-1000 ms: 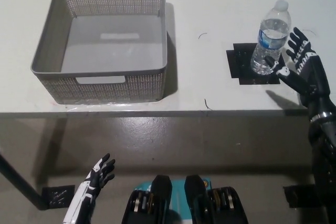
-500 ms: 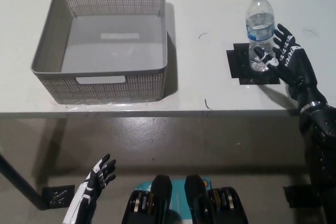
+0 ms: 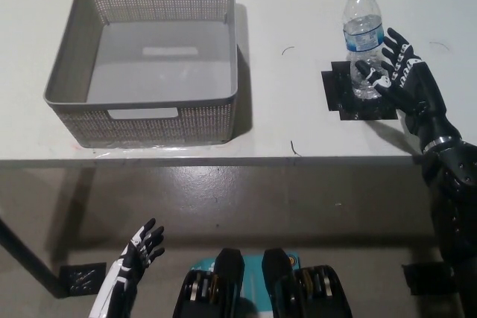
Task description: Use the right hand to pick up a water botttle and place it into a container on the left side
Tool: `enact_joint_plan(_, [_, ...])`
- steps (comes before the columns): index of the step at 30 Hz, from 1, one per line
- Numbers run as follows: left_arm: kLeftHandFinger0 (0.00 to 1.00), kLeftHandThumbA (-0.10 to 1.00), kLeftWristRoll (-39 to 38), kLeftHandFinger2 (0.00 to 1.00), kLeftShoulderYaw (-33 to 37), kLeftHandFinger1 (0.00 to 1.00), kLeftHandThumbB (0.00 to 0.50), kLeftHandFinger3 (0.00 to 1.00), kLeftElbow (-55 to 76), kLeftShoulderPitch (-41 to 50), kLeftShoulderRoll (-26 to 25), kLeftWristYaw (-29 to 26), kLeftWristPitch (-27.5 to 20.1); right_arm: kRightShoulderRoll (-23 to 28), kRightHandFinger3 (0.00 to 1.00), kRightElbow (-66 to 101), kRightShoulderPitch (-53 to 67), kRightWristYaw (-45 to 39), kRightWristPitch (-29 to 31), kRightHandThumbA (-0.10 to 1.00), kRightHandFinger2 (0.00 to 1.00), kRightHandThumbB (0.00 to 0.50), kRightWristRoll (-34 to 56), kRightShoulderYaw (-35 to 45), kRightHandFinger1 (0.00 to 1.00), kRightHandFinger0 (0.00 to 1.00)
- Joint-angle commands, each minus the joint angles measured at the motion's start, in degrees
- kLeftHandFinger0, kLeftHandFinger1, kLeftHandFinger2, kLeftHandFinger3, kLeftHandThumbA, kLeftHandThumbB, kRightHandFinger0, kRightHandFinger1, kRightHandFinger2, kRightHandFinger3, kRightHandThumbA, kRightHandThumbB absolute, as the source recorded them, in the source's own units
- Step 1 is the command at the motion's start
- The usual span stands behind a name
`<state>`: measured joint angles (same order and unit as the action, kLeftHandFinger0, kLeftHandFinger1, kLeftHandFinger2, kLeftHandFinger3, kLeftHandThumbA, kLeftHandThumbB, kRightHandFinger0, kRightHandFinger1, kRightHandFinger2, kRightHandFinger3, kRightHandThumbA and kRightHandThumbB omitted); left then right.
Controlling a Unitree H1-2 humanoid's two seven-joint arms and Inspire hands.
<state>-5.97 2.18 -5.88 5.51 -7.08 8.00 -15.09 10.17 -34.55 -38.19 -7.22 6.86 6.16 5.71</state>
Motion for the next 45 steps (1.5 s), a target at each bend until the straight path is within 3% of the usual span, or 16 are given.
enact_joint_plan(1, [1.00, 1.00, -1.2, 1.00, -0.3, 1.00, 0.187, 1.00, 1.0, 0.2, 0.1, 1.0, -1.9, 1.0, 1.00, -0.1, -3.3, -0.7, -0.3, 1.00, 1.00, 0.500, 0.6, 0.1, 1.00, 1.00])
enact_joint_plan(13, [1.00, 1.00, -1.6, 1.00, -1.0, 1.00, 0.174, 1.00, 1.2, 0.9, 0.2, 0.9, -2.4, 0.1, 1.00, -3.2, -5.1, -1.1, 0.4, 1.00, 1.00, 0.500, 1.4, 0.3, 1.00, 1.00])
enact_joint_plan(20, [1.00, 1.00, -1.4, 1.00, -1.1, 1.00, 0.163, 1.00, 0.3, 0.8, 0.3, 1.0, -3.4, 0.5, 1.00, -6.1, -5.7, -0.9, 3.5, 1.00, 1.00, 0.500, 1.8, 1.1, 1.00, 1.00])
enact_joint_plan(27, [1.00, 1.00, -1.3, 1.00, -1.4, 1.00, 0.183, 1.00, 0.2, 0.6, 0.4, 0.8, -3.4, 1.7, 1.00, -11.0, -6.9, -2.5, 7.0, 0.99, 1.00, 0.496, 3.5, 2.7, 1.00, 1.00])
enact_joint_plan(30, [1.00, 1.00, -1.3, 1.00, -1.4, 1.00, 0.167, 1.00, 0.5, 0.6, 0.4, 0.6, -2.9, 2.2, 1.00, -12.5, -7.2, -2.6, 8.2, 1.00, 1.00, 0.500, 3.7, 2.8, 1.00, 1.00])
enact_joint_plan(43, [1.00, 1.00, -1.7, 1.00, -1.6, 1.00, 0.175, 1.00, 0.1, 0.9, 0.7, 0.7, -3.4, 2.6, 1.00, -9.5, -5.5, -2.7, 7.0, 0.99, 1.00, 0.500, 4.6, 3.3, 1.00, 1.00])
enact_joint_plan(45, [1.00, 1.00, -1.6, 1.00, -1.6, 1.00, 0.174, 1.00, 0.2, 0.9, 0.6, 0.8, -3.2, 2.6, 1.00, -9.0, -5.0, -3.0, 6.8, 0.99, 1.00, 0.470, 4.9, 3.4, 1.00, 1.00])
